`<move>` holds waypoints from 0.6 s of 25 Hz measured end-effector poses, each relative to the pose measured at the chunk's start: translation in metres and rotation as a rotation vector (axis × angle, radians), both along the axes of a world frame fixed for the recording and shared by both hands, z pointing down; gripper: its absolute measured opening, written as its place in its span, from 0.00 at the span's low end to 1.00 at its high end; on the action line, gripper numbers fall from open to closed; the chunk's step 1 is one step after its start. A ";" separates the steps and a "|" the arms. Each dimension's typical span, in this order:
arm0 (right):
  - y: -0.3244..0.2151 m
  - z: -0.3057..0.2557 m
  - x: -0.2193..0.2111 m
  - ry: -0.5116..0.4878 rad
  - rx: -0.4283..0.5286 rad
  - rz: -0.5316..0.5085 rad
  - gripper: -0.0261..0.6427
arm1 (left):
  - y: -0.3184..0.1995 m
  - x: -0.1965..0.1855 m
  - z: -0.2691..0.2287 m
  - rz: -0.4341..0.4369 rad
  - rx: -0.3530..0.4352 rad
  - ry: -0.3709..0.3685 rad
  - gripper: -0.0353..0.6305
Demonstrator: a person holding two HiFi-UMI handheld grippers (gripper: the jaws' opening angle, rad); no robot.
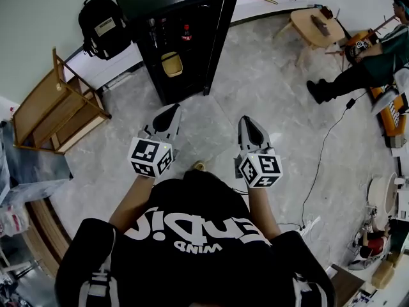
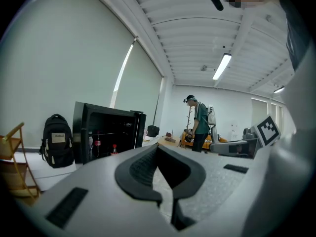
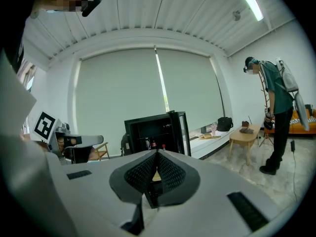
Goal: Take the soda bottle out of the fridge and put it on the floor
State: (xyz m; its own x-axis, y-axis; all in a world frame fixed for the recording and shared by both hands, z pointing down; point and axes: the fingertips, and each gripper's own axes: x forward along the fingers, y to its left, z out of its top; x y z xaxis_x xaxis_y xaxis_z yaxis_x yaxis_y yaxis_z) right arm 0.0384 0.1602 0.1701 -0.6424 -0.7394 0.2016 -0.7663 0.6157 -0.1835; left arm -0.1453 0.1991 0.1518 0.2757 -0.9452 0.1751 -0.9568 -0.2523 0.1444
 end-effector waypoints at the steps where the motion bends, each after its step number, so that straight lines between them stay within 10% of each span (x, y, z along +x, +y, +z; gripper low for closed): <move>1: -0.010 0.001 -0.002 0.001 0.000 -0.011 0.07 | -0.011 -0.001 0.000 -0.008 0.000 -0.001 0.06; 15: -0.108 0.007 -0.019 -0.007 0.005 -0.057 0.07 | -0.101 -0.023 0.001 -0.101 0.010 -0.020 0.06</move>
State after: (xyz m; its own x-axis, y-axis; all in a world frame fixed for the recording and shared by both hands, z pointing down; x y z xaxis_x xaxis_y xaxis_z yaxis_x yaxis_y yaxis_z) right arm 0.0196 0.0522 0.1771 -0.6849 -0.7026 0.1930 -0.7286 0.6593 -0.1855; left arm -0.1687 0.0985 0.1531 0.1754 -0.9697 0.1698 -0.9801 -0.1558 0.1226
